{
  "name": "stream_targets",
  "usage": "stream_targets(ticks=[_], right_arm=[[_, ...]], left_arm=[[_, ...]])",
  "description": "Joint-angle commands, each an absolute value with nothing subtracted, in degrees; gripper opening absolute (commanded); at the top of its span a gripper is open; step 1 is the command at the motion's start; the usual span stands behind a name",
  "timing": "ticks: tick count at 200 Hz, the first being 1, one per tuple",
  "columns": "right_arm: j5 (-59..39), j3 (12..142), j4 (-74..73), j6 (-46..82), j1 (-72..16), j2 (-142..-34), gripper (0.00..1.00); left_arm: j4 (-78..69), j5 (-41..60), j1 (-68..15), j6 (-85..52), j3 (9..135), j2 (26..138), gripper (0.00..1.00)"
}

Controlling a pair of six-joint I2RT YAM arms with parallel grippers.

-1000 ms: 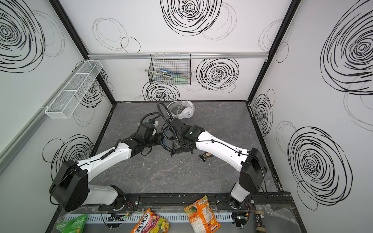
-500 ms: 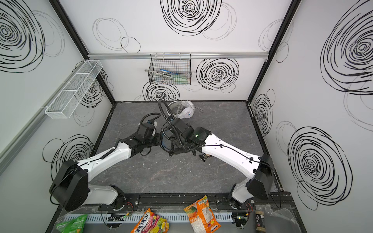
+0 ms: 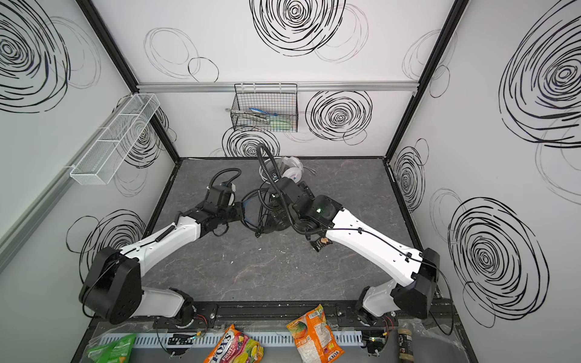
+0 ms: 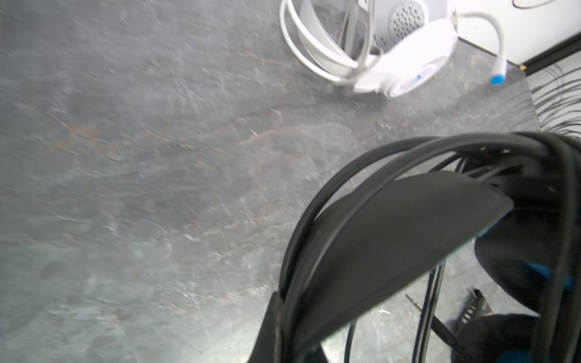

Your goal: Wrap the headphones

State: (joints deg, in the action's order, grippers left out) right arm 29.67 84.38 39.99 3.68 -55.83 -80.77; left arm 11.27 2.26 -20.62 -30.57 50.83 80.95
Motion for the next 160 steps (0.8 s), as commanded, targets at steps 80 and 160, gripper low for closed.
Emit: stream_targets(ticks=[80,160], right_arm=[[29.82,79.98,32.77,0.97,-50.02,-72.41,0.97],[27.09,78.15,30.25,-0.40,-47.20,-71.98,0.97]], left_arm=[[13.47,7.53,-11.03,-17.54,59.53,89.86,0.00],[9.55,9.07,-17.77,-23.13,64.21,98.73,0.00]])
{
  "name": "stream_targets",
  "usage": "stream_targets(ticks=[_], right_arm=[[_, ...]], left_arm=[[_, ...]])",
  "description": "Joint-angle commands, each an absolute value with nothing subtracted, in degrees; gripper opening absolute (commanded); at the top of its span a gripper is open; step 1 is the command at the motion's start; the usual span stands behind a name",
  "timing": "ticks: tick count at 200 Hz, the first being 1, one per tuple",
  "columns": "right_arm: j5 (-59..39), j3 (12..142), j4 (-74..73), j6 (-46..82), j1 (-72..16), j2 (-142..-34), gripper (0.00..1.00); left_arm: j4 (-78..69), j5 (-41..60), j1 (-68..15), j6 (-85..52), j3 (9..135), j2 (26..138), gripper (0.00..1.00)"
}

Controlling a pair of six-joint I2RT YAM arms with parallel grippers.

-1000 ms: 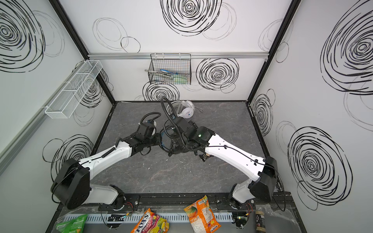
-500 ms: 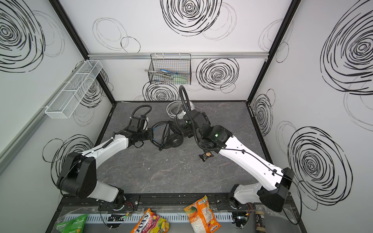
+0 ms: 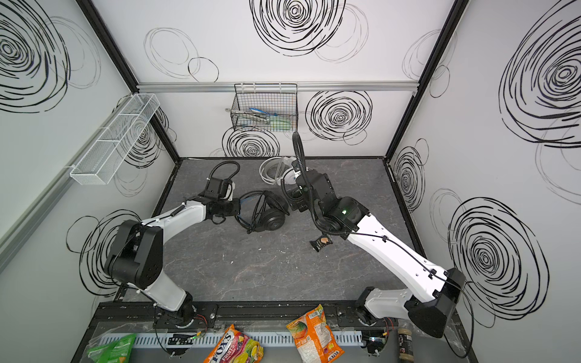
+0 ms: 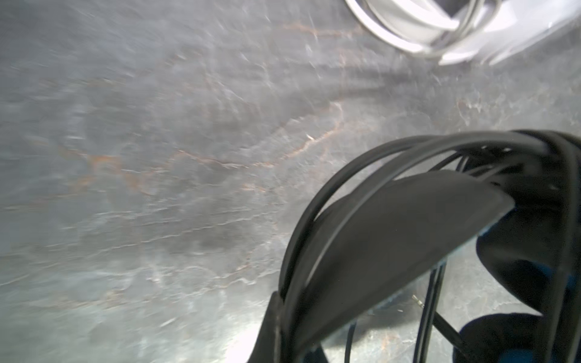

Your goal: Wrap the headphones

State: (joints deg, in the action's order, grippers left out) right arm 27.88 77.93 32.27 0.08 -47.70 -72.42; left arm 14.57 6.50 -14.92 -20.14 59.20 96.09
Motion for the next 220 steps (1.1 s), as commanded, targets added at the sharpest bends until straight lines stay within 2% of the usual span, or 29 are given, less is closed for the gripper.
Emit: stream_targets(ticks=[1,73,76,88,134,146,162,172,220], right_arm=[[27.13,78.14,30.24,-0.37,-47.20,-71.98,0.97],[26.98,75.58,29.88,0.88,-46.78,-69.79,0.97],[26.96,75.43,29.88,0.88,-46.76,-69.72,0.97],[26.74,75.25,29.74,0.88,-46.50,-69.66,0.97],[26.22,74.45,28.92,1.05,-45.97,-69.43,0.97],[26.29,74.39,28.61,1.05,-45.80,-69.35,0.97],[26.29,74.04,28.14,1.05,-45.44,-69.13,0.97],[26.35,73.76,27.80,1.05,-45.19,-68.87,0.97],[25.40,68.95,24.75,3.90,-43.47,-65.94,0.97]], left_arm=[[9.56,9.06,-17.90,-23.12,64.40,98.89,0.00],[7.84,7.92,-20.79,-27.24,68.55,106.94,0.02],[7.80,7.92,-20.78,-27.29,68.63,107.08,0.07],[7.67,7.80,-20.83,-27.46,68.72,107.53,0.14],[7.64,7.46,-20.73,-28.12,68.49,107.87,0.27],[7.65,7.38,-20.63,-28.35,67.84,107.14,0.36],[7.21,7.46,-20.22,-28.50,66.58,105.48,0.55],[7.18,7.43,-19.85,-28.42,65.94,104.37,0.63],[9.10,6.69,-18.08,-26.34,64.59,100.20,0.82]])
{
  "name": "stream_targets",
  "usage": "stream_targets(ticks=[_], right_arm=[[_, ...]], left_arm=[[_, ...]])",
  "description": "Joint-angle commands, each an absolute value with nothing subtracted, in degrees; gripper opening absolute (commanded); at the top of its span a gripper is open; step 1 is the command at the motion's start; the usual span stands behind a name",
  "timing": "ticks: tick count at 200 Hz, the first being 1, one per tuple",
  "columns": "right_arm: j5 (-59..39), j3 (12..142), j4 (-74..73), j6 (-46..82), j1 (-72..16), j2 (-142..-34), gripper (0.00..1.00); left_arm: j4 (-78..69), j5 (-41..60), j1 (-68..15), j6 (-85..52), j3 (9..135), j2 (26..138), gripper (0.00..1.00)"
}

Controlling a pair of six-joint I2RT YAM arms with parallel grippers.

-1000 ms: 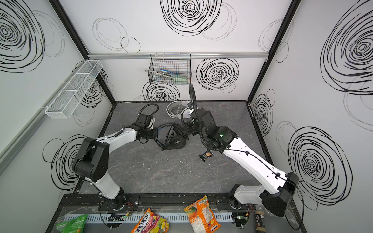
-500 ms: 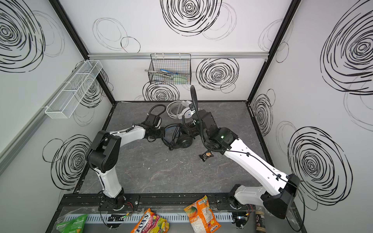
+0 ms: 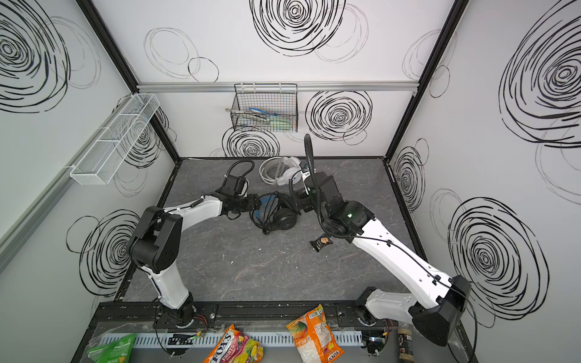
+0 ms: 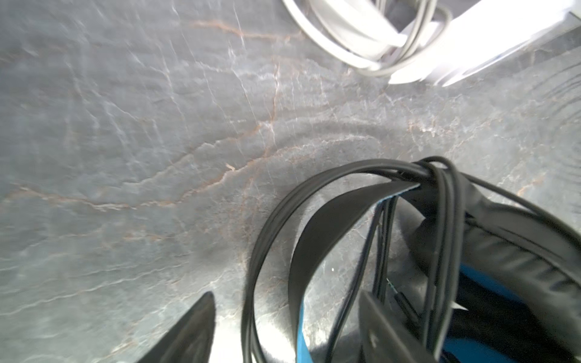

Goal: Wrap the headphones
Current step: 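Lower the headset onto the table and release it with the left gripper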

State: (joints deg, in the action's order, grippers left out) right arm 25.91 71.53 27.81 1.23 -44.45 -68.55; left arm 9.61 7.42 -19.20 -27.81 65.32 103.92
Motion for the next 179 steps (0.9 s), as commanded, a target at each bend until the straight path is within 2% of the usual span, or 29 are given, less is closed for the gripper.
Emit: stream_targets(ticks=[1,40,78,82,108,131,153,179], right_arm=[[25.40,68.75,24.59,4.01,-43.40,-65.79,0.97],[23.94,53.43,12.92,10.50,-36.69,-56.19,0.97],[33.11,33.44,-0.89,24.76,-22.75,-47.21,0.97],[33.55,31.46,-1.99,26.26,-20.88,-46.72,0.97],[30.97,17.67,-18.85,24.92,-13.40,-45.37,0.97],[25.93,10.18,-36.62,16.54,-9.94,-49.90,0.97],[16.87,18.86,-30.51,15.22,-4.65,-60.62,0.97],[16.98,18.94,-38.20,9.96,-4.57,-68.04,0.97]], left_arm=[[9.16,6.64,-18.00,-26.31,64.55,100.06,0.82],[10.38,4.59,-15.24,-23.21,58.90,91.53,0.90],[7.26,-2.35,-15.87,-17.37,49.17,78.36,1.00],[6.53,-3.64,-16.02,-17.12,47.95,76.79,0.96],[1.88,-13.47,-16.25,-16.67,41.66,67.48,0.96],[-4.83,-24.77,-15.93,-14.71,35.69,62.91,0.96],[-11.98,-30.83,-14.88,-9.91,31.01,62.71,0.96],[-20.04,-37.39,-13.80,-7.55,28.16,68.38,0.96]])
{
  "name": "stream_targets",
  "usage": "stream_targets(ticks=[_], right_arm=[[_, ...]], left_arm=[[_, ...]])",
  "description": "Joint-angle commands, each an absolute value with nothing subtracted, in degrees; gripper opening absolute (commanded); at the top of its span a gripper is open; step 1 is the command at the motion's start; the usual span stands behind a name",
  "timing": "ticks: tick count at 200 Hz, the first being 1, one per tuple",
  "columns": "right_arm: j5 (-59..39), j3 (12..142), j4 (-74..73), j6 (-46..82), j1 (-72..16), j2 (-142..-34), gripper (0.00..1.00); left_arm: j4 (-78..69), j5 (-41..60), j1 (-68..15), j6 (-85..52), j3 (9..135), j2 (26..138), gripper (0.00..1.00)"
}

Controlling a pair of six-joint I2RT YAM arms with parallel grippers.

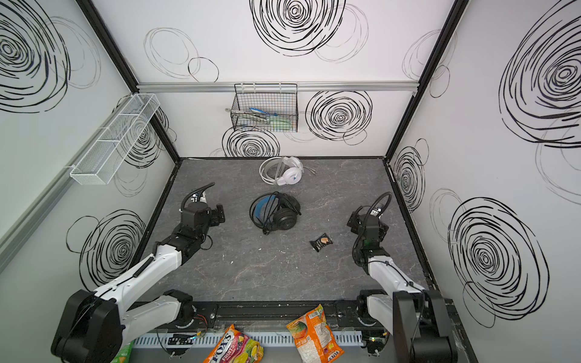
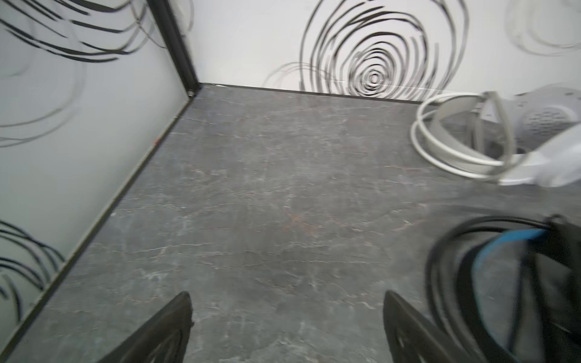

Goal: Wrap the headphones
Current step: 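Lower the headset onto the table and release it with the left gripper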

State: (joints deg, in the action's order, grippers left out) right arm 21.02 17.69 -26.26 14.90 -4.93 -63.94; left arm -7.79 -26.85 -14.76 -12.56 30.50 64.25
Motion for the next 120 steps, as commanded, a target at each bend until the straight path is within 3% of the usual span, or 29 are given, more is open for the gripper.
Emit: stream_targets(ticks=[1,24,50,80,91,107,120], right_arm=[[17.10,18.87,-38.52,9.90,-4.53,-68.30,0.97],[17.74,20.21,-39.81,10.35,-4.04,-75.55,0.97],[13.34,23.82,-43.64,5.10,-4.18,-82.15,0.97],[11.79,20.06,-53.43,4.66,-2.38,-84.37,0.97],[10.85,17.75,-56.55,4.90,-2.06,-83.69,0.97],[12.86,11.78,-69.46,5.20,-1.85,-84.96,0.97],[12.35,13.25,-64.36,5.95,-1.77,-83.69,0.97]], left_arm=[[-20.44,-37.55,-13.80,-7.34,28.05,68.56,0.96],[-32.63,-36.74,-13.36,-4.00,25.00,73.16,0.96],[-59.05,-31.60,-11.71,-0.07,16.63,78.03,0.96],[-72.12,-26.15,-7.62,-1.55,14.00,83.29,0.96],[-66.55,-20.50,-6.07,-2.45,15.16,82.07,0.96],[-74.91,-17.88,-6.42,-0.81,11.76,83.37,0.96],[-82.71,-17.06,-6.29,-0.39,9.36,86.38,0.96]])
